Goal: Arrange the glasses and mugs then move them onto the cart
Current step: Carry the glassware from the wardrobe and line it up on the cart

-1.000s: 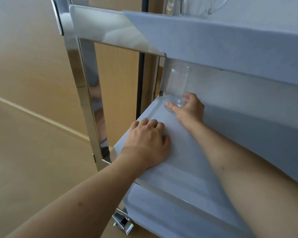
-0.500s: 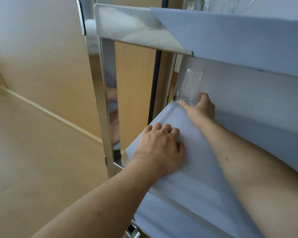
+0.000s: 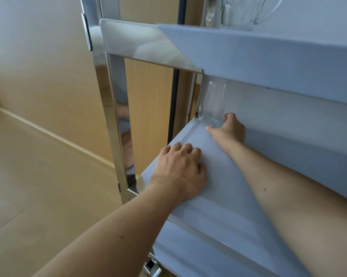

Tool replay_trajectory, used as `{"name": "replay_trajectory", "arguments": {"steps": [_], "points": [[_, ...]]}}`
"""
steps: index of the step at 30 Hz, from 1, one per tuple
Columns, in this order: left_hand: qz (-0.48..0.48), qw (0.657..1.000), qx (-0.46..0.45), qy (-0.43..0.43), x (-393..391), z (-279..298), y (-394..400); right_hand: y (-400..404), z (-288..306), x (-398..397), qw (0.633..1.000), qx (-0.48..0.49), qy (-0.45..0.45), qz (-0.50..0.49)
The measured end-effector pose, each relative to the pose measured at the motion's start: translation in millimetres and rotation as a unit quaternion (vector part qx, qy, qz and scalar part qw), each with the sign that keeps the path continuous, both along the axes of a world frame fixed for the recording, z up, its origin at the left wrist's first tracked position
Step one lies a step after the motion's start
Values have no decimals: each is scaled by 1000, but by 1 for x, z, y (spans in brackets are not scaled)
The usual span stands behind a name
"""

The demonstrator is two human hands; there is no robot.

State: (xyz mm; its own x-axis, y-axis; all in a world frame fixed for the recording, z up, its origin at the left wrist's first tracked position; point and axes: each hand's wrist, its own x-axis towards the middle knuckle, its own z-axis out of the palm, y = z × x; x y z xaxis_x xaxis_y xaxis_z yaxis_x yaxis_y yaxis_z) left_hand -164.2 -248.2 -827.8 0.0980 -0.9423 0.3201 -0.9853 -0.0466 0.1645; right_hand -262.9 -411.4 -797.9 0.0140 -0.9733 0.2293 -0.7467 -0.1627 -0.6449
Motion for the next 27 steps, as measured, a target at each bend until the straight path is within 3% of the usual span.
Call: {"name": "replay_trajectory", "arguments": {"steps": [7, 18, 22, 27], "points": [[8, 1000, 24, -3, -2, 2, 2, 57, 1, -30, 993, 19, 114, 32], [-39, 999, 22, 23, -6, 23, 20, 146, -4, -91, 975, 8, 202, 94], [-17, 994, 51, 98, -16, 28, 53, 192, 4, -109, 964, 83, 228, 105], [-40, 978, 162, 123, -40, 73, 118, 252, 40, -122, 937, 205, 240, 149]]}}
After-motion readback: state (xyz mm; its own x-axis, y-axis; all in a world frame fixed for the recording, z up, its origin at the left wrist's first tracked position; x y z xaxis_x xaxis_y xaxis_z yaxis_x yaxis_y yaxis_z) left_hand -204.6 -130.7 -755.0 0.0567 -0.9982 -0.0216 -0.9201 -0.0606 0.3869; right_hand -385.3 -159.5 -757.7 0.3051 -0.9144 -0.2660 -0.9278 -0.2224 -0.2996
